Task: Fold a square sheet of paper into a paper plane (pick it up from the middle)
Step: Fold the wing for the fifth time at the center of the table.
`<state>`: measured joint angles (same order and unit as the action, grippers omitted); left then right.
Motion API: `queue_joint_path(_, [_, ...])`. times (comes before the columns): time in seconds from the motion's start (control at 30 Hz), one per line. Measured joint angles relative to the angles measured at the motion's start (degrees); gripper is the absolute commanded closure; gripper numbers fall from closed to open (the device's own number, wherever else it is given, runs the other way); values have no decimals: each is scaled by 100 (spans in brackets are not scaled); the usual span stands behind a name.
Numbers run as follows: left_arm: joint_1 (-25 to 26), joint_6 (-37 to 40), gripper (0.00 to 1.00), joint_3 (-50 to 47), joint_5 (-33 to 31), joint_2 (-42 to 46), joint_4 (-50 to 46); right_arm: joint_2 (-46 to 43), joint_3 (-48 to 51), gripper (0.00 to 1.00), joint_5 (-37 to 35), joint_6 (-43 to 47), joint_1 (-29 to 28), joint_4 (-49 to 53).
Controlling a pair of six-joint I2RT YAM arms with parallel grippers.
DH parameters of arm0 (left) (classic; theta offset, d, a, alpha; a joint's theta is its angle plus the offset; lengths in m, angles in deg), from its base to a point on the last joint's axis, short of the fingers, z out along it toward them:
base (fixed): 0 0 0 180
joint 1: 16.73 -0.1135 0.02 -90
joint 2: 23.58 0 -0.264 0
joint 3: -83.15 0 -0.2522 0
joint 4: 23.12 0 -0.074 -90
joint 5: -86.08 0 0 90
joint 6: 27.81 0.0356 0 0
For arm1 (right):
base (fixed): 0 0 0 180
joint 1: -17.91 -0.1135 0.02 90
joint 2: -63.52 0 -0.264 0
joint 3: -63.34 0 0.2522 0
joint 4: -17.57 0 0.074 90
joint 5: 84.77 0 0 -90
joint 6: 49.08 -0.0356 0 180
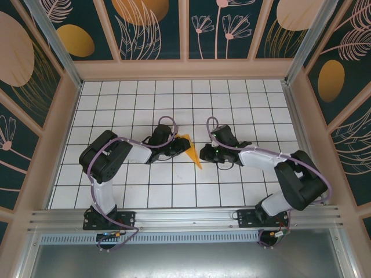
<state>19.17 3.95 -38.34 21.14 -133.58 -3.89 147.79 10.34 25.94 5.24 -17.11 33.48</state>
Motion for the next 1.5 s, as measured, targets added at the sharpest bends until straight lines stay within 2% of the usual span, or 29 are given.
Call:
queue_joint_path(0.23, [0, 17, 72, 44, 4, -11, -70, 380, -273, 100, 599, -24, -323, -466])
queue_joint_path(0.57, [0, 24, 72, 70, 7, -22, -114, 1180, -507, 100, 610, 0, -350, -472])
queue_joint_path(0.9, [0, 46, 73, 85, 9, -28, -136, 1193, -170, 100, 640, -22, -105, -645])
queue_joint_path(1.5, [0, 103, 73, 136, 33, -52, -197, 1001, 79, 95, 879, -33, -17, -1029])
